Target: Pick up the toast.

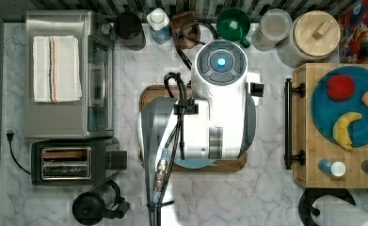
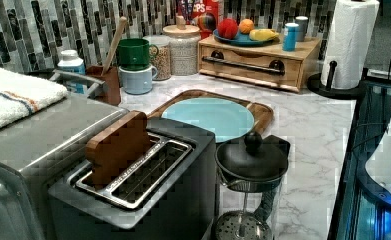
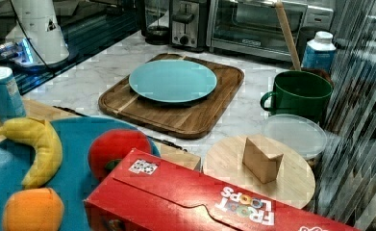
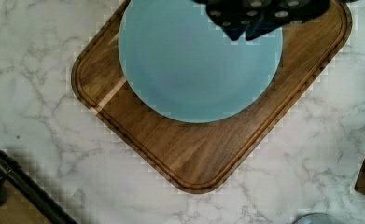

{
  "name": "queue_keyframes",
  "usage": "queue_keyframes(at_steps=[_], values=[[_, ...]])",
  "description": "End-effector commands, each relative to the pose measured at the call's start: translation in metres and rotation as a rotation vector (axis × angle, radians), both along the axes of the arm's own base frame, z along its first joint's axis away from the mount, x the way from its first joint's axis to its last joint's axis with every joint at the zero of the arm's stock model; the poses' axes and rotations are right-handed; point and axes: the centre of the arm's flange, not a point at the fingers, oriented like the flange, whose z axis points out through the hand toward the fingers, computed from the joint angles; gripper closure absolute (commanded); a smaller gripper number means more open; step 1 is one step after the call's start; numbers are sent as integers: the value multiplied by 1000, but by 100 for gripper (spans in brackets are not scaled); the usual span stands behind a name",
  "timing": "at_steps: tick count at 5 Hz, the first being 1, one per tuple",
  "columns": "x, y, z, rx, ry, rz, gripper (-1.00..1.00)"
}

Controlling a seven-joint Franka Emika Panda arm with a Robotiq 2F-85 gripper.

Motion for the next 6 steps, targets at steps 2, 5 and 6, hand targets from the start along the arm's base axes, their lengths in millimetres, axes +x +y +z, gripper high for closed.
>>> queue_keyframes(at_steps=[2, 5, 6], values=[[-25, 33, -6, -7, -56, -56, 100], [-45, 155, 8, -67, -106, -298, 100], [-51, 194, 18, -67, -99, -379, 100]])
